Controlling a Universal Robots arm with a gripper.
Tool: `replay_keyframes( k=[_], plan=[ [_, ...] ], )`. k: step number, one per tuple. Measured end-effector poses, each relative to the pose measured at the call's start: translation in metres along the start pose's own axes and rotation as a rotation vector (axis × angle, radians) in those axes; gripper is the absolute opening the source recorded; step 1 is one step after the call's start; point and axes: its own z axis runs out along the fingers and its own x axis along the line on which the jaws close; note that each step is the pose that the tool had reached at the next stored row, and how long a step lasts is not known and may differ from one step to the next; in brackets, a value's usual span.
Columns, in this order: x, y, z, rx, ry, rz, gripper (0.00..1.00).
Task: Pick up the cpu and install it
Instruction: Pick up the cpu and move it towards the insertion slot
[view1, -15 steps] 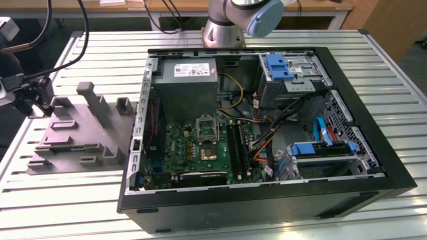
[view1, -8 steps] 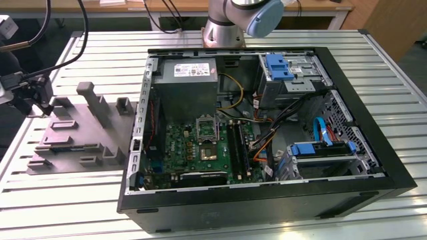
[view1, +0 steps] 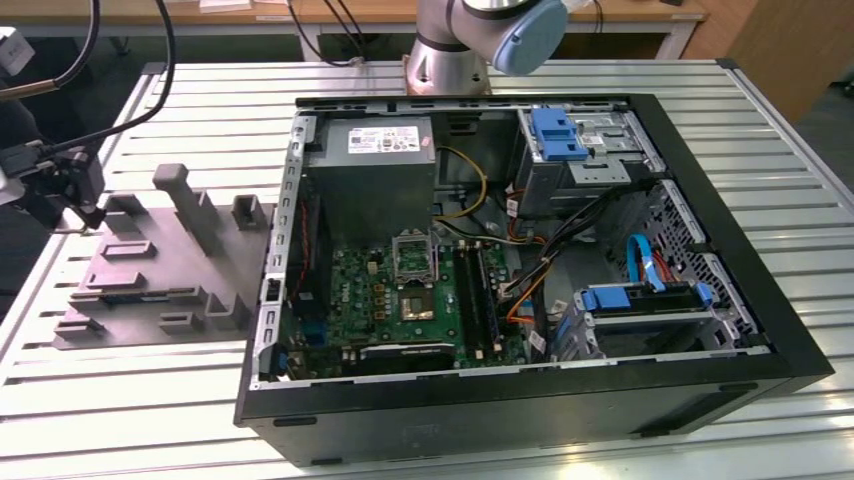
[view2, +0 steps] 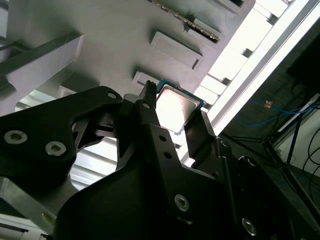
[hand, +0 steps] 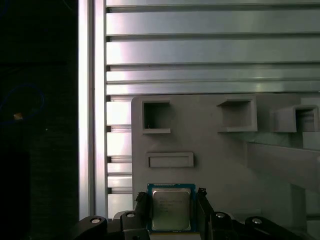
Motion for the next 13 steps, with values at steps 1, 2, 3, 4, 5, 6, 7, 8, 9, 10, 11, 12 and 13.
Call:
replay_keyframes(
  k=[1,2,3,4,5,6,7,8,9,10,11,12,13],
  plan=[
    [0.0000,0.0000,-0.0002,-0.0001,-0.0001,0.000,0.47],
    [0.0000,0.0000,-0.0005,-0.0001,-0.0001,0.000,0.47],
    [0.0000,0.0001,-0.0009,0.0000,-0.0001,0.000,0.47],
    [0.0000,0.0001,-0.0013,0.0000,0.0000,0.000,0.47],
    [0.0000,0.0001,-0.0016,0.0000,-0.0001,0.000,0.47],
    [0.0000,0.0001,-0.0020,0.0000,-0.0001,0.000,0.47],
    [0.0000,0.0001,-0.0023,0.0000,-0.0001,0.000,0.47],
    [0.0000,0.0001,-0.0027,0.0000,-0.0001,0.000,0.47],
    [0.0000,0.0002,-0.0030,0.0000,0.0000,0.000,0.47],
    [0.0000,0.0002,-0.0034,0.0000,0.0000,0.000,0.47],
    [0.0000,0.0002,-0.0038,0.0000,0.0000,0.000,0.47],
    [0.0000,0.0002,-0.0040,-0.0001,-0.0002,0.000,0.47],
    [0.0000,0.0002,-0.0043,-0.0001,-0.0002,0.000,0.47]
  ],
)
